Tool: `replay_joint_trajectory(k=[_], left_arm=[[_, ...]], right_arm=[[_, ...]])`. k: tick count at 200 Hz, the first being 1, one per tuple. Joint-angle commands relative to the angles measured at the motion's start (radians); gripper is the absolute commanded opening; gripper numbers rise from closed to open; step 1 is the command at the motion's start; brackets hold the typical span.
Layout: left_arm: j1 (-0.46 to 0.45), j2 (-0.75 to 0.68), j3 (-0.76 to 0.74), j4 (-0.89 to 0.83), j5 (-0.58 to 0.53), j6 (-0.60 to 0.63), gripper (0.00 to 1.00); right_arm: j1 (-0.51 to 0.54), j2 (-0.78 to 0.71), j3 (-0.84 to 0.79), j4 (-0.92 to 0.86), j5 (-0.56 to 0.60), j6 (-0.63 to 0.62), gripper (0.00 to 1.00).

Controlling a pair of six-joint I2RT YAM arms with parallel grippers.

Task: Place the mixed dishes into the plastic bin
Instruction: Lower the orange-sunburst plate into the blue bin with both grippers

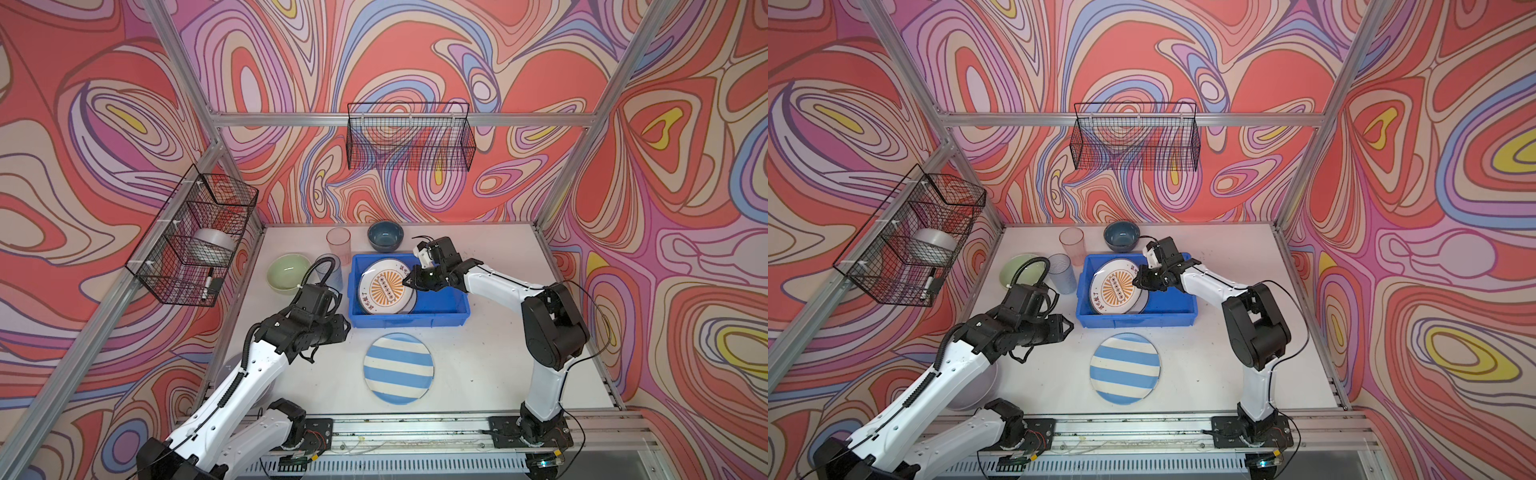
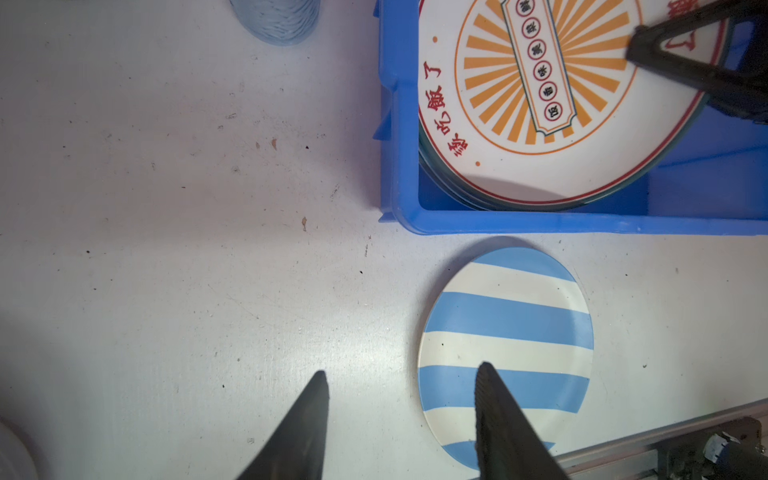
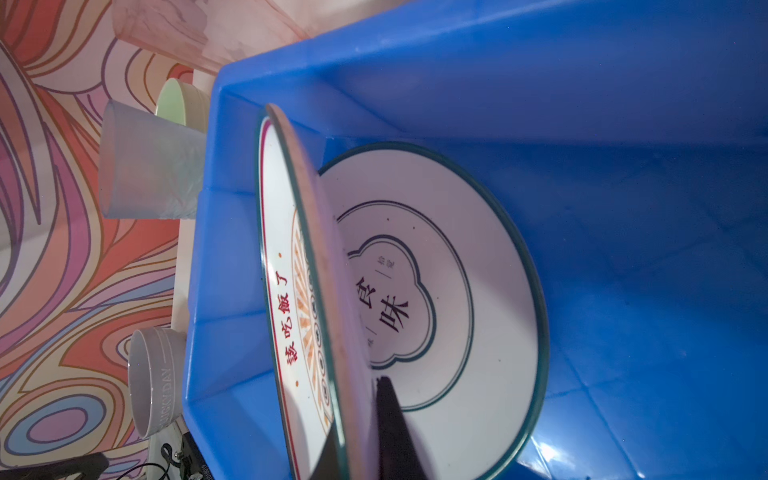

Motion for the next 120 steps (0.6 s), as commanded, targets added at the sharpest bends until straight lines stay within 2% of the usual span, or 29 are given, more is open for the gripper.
replay_joint_trajectory(k=[1,48,120], left_arm=[[0.004,0.001,-0.013,0.002,0.003,0.000,0.49],[0.005,0.009,-0.030,0.032,0.014,-0.014,0.49],[0.006,0.071,-0.039,0.130,0.008,-0.012,0.48]], right_arm=[[-0.004,0.019,0.038,0.049,-0.031,0.008,0.00],[-0.004,0.041,0.023,0.060,-0.046,0.025,0.01],[-0.003,0.026,-0.003,0.016,-0.016,0.004,0.26]])
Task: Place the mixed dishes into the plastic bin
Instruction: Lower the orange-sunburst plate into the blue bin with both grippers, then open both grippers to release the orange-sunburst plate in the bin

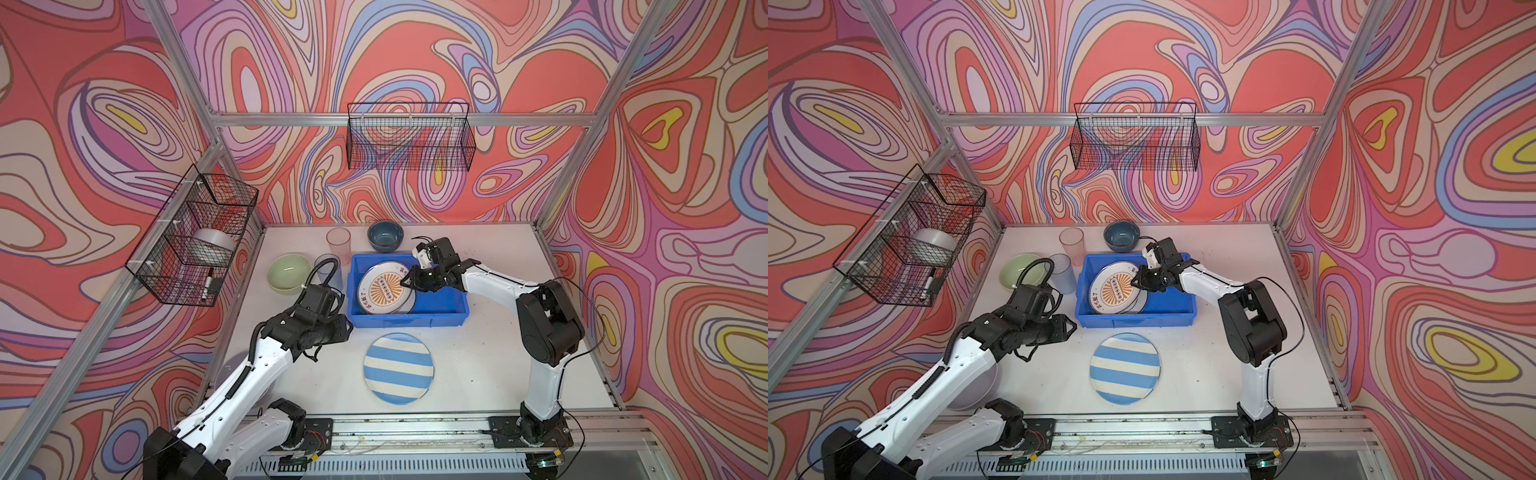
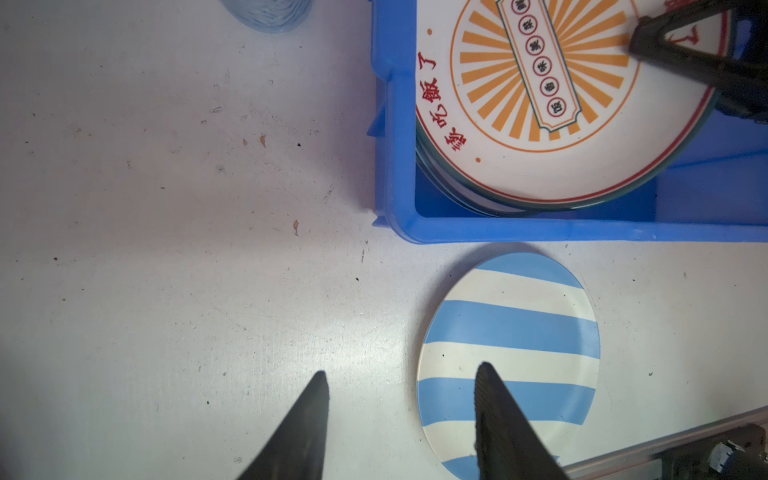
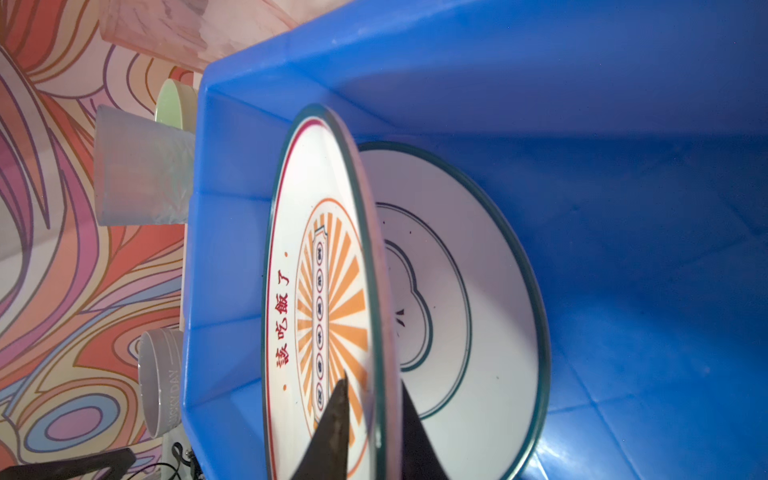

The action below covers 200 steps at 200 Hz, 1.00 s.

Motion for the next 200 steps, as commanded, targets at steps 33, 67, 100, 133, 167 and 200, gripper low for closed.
replay_joint_trajectory(k=[33,67,100,133,167,200], left_arm=[[0.006,0.099,0.036,0.102,-0.013,0.014,0.46],[0.007,0.183,0.091,0.119,-0.037,0.038,0.45],[0.013,0.233,0.114,0.140,-0.043,0.051,0.44],[0.020,0.270,0.128,0.148,-0.056,0.064,0.42],[0.026,0.306,0.134,0.158,-0.057,0.070,0.41],[0.026,0.336,0.143,0.172,-0.039,0.072,0.39]], right_arm=[[0.002,-0.014,-0.005,-0.048,0.051,-0.043,0.35],[0.004,-0.018,-0.004,-0.078,0.078,-0.055,0.42],[0.005,-0.014,-0.001,-0.101,0.092,-0.064,0.46],[0.013,-0.008,0.014,-0.142,0.136,-0.083,0.49],[0.026,0.000,0.034,-0.181,0.176,-0.101,0.51],[0.041,0.007,0.058,-0.221,0.225,-0.118,0.53]])
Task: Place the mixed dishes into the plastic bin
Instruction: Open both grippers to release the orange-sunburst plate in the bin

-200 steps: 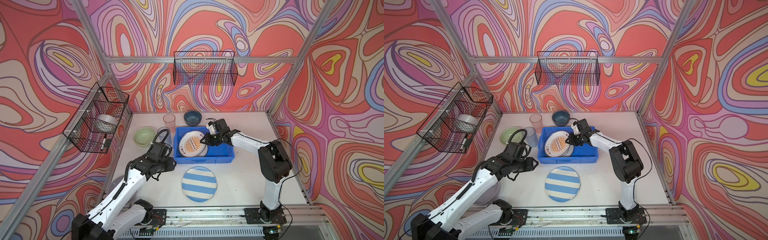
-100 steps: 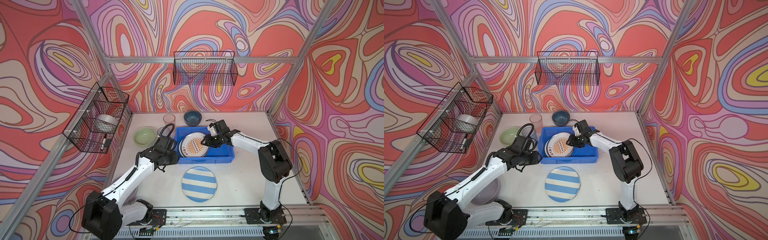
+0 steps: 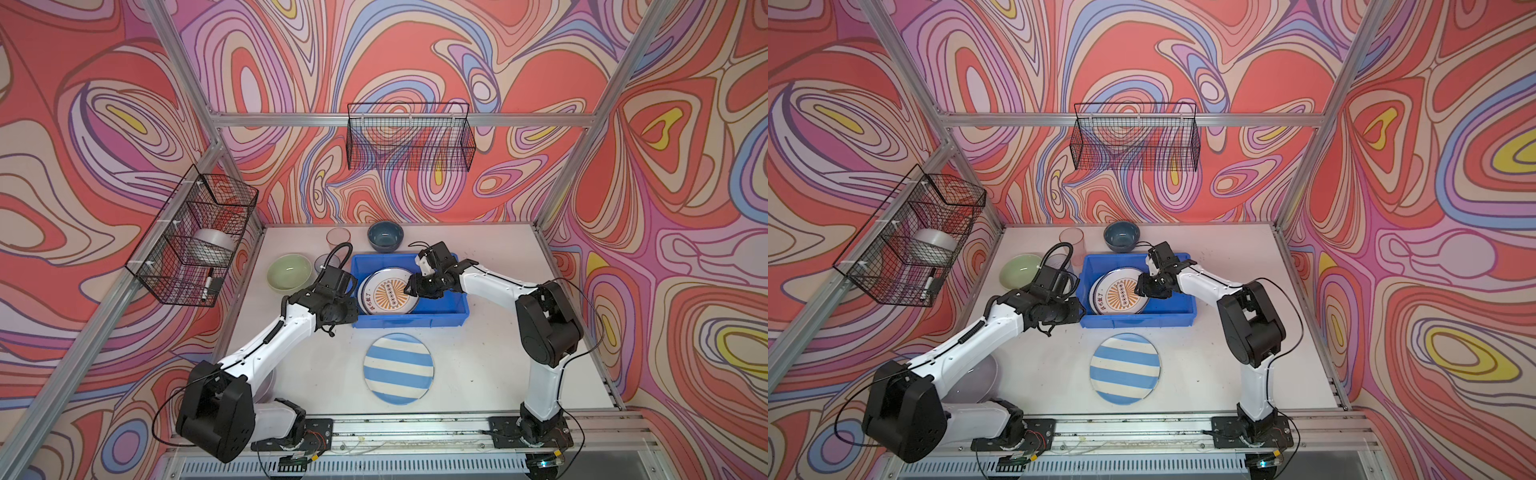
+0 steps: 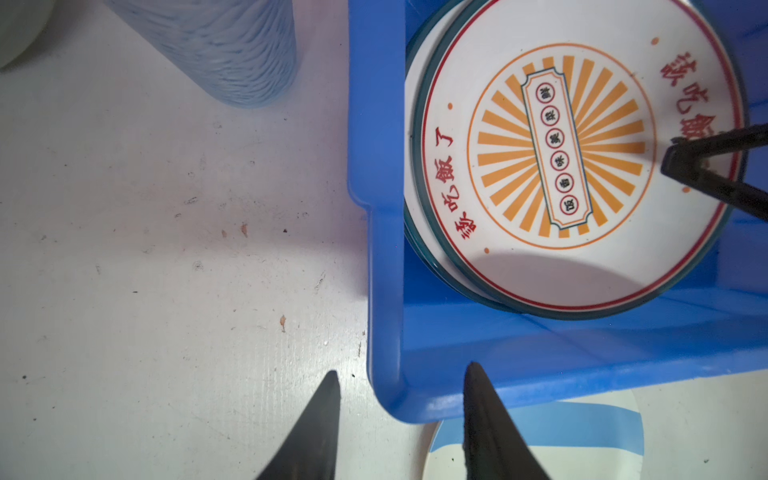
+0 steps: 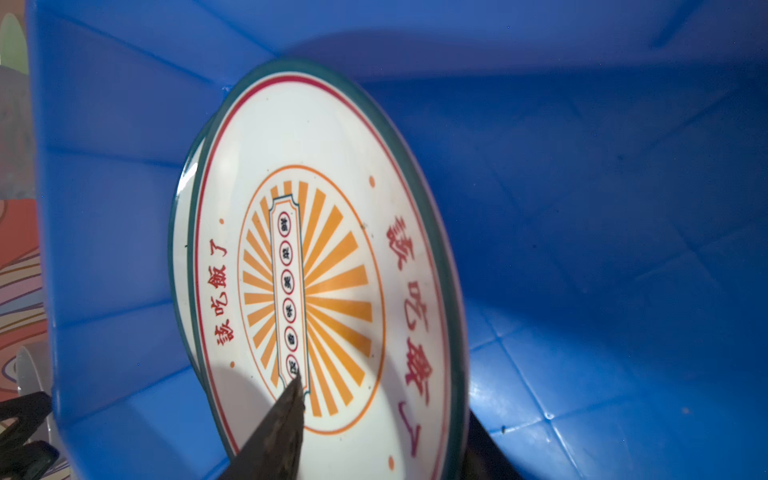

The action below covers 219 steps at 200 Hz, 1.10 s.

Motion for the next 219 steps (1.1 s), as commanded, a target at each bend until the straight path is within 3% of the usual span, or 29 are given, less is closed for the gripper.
replay_joint_trajectory(k=[1,163,219], left_arm=[[0.005,0.022,0.032,0.018,0.000,0.012,0.38],[0.008,0.041,0.034,0.035,0.068,0.027,0.34],[0.008,0.004,0.027,0.001,0.044,0.022,0.39]], right_arm=[[0.016,0.007,0.038,-0.037,0.056,-0.033,0.53],[0.053,0.068,0.112,-0.084,0.065,-0.047,0.59],[0.054,0.035,0.110,-0.130,0.128,-0.062,0.62]])
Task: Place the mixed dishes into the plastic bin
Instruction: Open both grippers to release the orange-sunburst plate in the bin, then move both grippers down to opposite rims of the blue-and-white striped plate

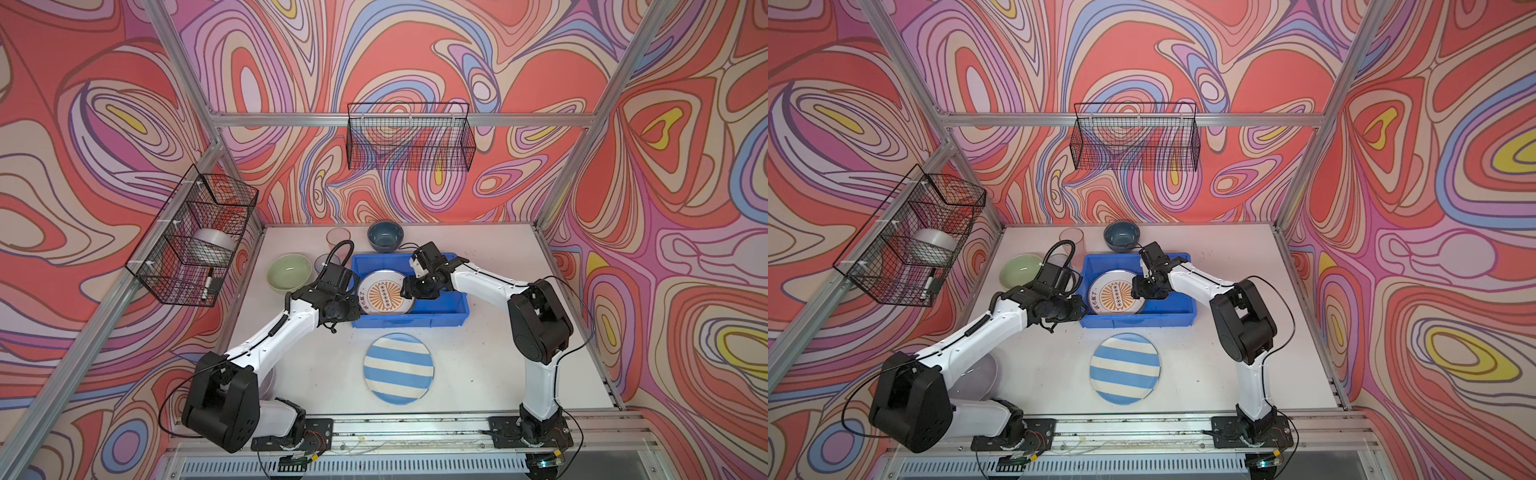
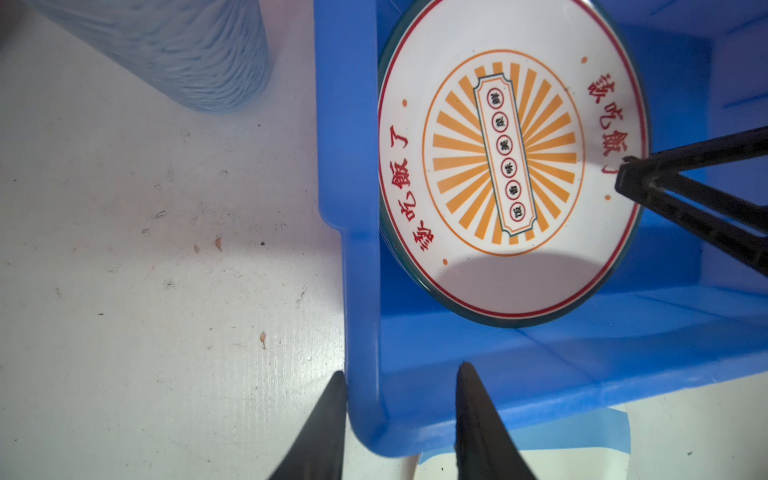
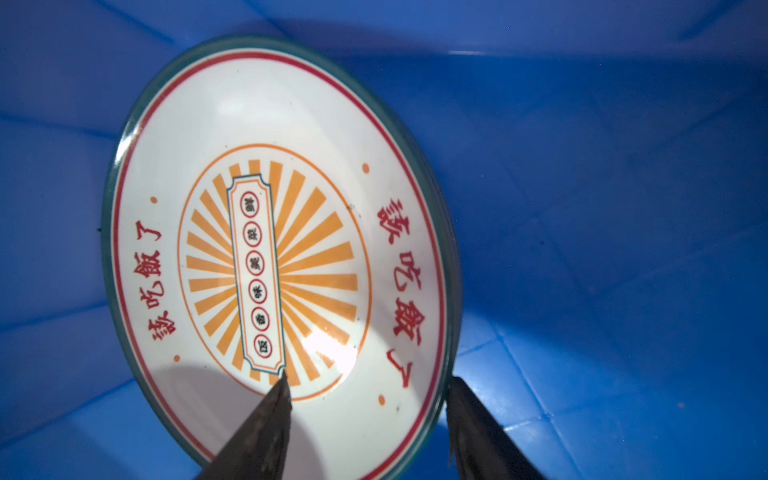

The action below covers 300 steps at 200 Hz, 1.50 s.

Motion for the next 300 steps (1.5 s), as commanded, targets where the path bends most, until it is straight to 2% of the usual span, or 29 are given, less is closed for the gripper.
replay_joint_trajectory(k=[1,45,81,126,160,202,259,300], left_arm=[[0.002,-0.036,0.009,-0.019,-0.005,0.009,0.39],[0.002,-0.085,0.030,-0.100,-0.017,0.006,0.45],[0.002,-0.147,0.017,-0.148,0.046,0.009,0.46],[-0.008,-0.261,-0.081,-0.144,0.127,-0.030,0.42],[-0.095,-0.313,-0.149,-0.141,0.104,-0.083,0.40],[-0.220,-0.345,-0.252,-0.080,0.081,-0.167,0.36],[-0.259,-0.314,-0.379,0.043,0.065,-0.219,0.33],[-0.261,-0.289,-0.426,0.122,0.062,-0.220,0.28]], right_arm=[[0.008,-0.019,0.025,-0.027,0.045,-0.021,0.62],[0.007,-0.094,0.024,-0.084,0.110,-0.040,0.64],[0.010,-0.228,-0.020,-0.090,0.108,-0.044,0.63],[0.048,-0.484,-0.234,-0.022,0.033,-0.001,0.60],[0.104,-0.667,-0.427,-0.017,0.006,0.039,0.57],[0.145,-0.836,-0.641,-0.004,-0.032,0.115,0.47],[0.188,-0.891,-0.864,0.135,-0.002,0.260,0.33],[0.209,-0.870,-0.971,0.248,0.043,0.332,0.28]])
